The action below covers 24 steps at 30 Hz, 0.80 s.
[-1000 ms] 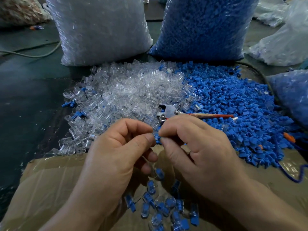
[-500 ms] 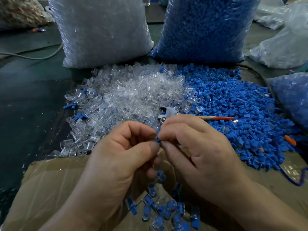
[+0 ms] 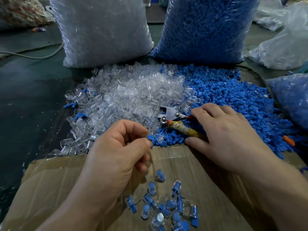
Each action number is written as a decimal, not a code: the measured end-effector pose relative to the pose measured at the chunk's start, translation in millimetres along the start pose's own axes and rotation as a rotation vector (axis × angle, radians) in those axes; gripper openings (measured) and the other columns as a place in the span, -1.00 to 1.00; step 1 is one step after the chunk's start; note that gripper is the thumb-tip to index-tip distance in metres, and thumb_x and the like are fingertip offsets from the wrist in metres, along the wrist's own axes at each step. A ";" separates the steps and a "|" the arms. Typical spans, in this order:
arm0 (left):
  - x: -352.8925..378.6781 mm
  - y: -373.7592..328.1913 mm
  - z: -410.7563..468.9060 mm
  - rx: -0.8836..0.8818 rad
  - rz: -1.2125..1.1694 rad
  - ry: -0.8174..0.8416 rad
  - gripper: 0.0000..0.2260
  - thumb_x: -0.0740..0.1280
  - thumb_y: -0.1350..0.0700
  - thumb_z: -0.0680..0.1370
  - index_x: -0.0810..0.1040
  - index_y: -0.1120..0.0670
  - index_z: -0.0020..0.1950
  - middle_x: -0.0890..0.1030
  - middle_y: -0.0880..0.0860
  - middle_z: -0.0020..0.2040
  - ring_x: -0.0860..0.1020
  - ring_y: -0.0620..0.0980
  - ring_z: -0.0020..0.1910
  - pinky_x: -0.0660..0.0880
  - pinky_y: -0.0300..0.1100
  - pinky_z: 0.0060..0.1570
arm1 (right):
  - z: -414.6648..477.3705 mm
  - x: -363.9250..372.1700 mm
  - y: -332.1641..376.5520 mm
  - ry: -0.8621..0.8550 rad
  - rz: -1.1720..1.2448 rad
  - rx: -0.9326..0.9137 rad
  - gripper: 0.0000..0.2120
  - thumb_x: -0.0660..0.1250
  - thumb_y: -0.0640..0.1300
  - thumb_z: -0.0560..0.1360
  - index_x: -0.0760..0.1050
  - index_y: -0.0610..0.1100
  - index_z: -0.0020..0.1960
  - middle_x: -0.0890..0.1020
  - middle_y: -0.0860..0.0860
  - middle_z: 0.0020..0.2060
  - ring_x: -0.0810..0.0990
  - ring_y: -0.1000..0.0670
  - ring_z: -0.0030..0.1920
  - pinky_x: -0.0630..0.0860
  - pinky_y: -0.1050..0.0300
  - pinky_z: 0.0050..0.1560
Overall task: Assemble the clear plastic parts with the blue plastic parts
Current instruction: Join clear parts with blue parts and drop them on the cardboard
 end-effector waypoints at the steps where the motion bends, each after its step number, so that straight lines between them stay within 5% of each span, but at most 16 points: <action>1: -0.1 0.7 0.4 0.002 0.005 0.004 -0.75 0.40 0.33 0.48 0.64 -0.03 -0.21 0.60 0.08 -0.42 0.54 -0.02 -0.50 0.50 -0.30 -0.48 | 1.0 -0.7 0.7 -0.007 -0.012 -0.003 -0.30 0.00 0.42 0.36 0.17 0.13 0.41 0.37 0.07 0.30 0.37 -0.09 0.24 0.34 -0.08 0.23; 5: 1.7 1.1 0.7 -0.009 -0.006 0.006 -0.78 0.40 0.30 0.47 0.64 -0.03 -0.21 0.60 0.08 -0.42 0.54 -0.03 -0.49 0.50 -0.30 -0.49 | 4.3 -6.3 1.8 -0.070 0.039 0.002 -0.45 0.20 0.26 0.40 0.30 0.14 0.35 0.43 0.06 0.15 0.38 -0.05 0.14 0.32 -0.07 0.16; 11: 1.2 3.5 0.2 -0.076 -0.208 -0.008 -0.90 0.42 0.13 0.27 0.67 0.00 -0.24 0.57 0.09 -0.42 0.49 -0.03 -0.51 0.47 -0.23 -0.57 | -8.6 -42.1 -4.6 -0.346 0.261 -0.003 -0.55 0.17 0.13 0.42 0.41 0.00 0.26 0.52 0.06 -0.04 0.39 0.00 -0.03 0.28 0.07 -0.08; 18: -9.4 -0.4 3.5 0.053 -0.081 -0.067 -0.84 0.44 0.06 0.31 0.65 -0.05 -0.12 0.60 0.06 -0.39 0.52 -0.01 -0.48 0.50 -0.20 -0.49 | -18.6 -40.4 16.5 -0.235 0.256 -0.152 -0.57 0.17 0.17 0.41 0.39 0.03 0.22 0.50 0.12 -0.06 0.43 0.06 -0.08 0.29 0.22 -0.21; 24: -15.4 -7.3 3.5 0.151 -0.020 -0.075 -0.86 0.48 0.01 0.37 0.64 -0.05 -0.10 0.63 0.10 -0.31 0.54 -0.01 -0.45 0.49 -0.24 -0.48 | -27.1 -36.0 35.3 -0.166 0.240 -0.296 -0.51 0.11 0.15 0.38 0.42 0.02 0.26 0.57 0.11 -0.02 0.49 -0.01 -0.02 0.52 0.01 -0.13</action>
Point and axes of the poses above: each hand's wrist, its own z-axis towards the middle knuckle, its own x-axis out of the palm, y = z × x, the point moved 10 cm from there along z, towards the middle knuckle
